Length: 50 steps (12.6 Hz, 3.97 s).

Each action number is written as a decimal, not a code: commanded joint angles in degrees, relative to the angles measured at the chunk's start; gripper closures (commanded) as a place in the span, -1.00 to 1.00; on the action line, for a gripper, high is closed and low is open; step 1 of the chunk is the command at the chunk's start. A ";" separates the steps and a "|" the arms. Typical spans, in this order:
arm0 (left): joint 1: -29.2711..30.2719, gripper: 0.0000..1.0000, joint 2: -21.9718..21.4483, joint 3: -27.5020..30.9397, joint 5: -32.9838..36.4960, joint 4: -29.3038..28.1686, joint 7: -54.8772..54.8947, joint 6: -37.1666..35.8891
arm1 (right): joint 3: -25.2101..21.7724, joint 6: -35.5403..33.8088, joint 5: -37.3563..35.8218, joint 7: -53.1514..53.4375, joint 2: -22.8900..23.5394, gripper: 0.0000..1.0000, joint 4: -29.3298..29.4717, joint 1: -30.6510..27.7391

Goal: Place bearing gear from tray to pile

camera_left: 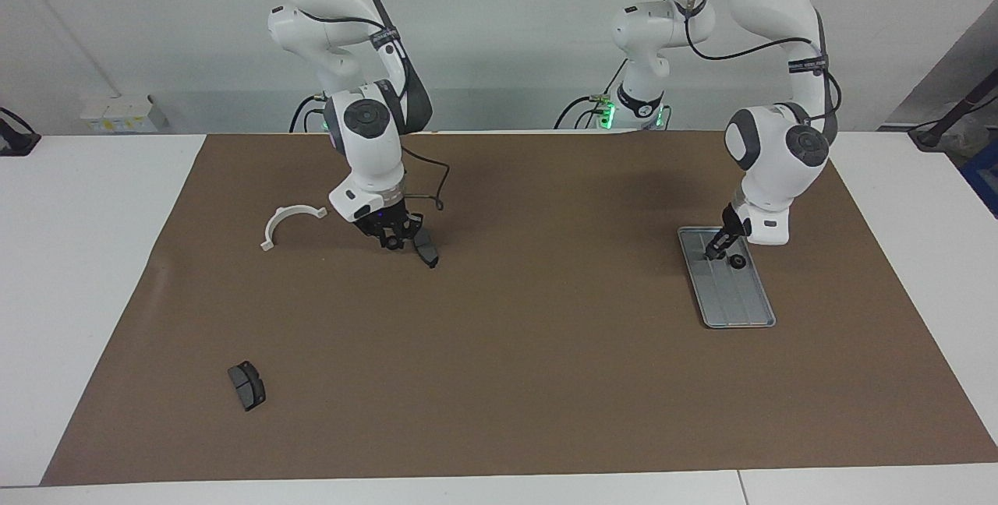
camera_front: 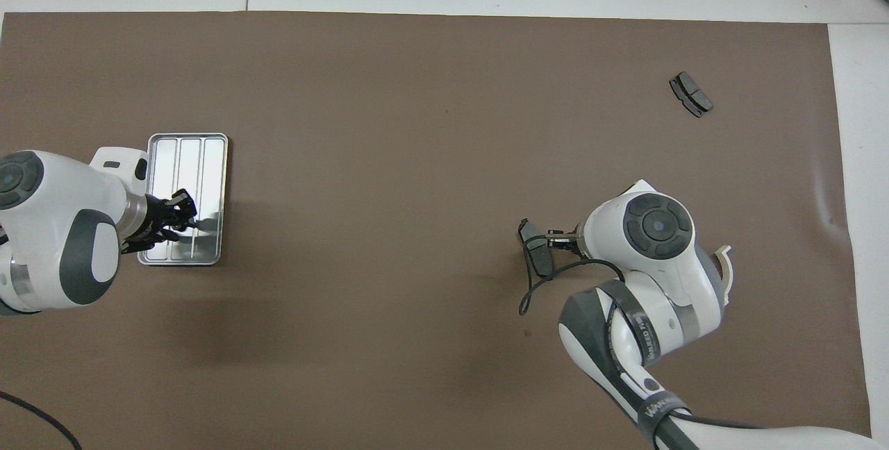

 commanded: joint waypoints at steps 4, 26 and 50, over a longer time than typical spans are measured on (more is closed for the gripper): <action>0.50 0.53 -1.73 -0.18 1.24 -2.20 -0.12 1.42 | 0.74 1.71 1.12 -9.41 -2.93 0.85 -5.44 -6.46; -19.08 0.94 0.91 -0.62 0.45 12.92 -2.23 -7.19 | 0.30 -16.73 5.16 -10.03 0.85 -1.00 25.74 -8.92; -10.07 -0.90 0.30 -0.09 -2.01 12.92 19.63 -13.17 | 1.44 -23.96 4.39 7.88 11.45 -1.00 42.87 6.53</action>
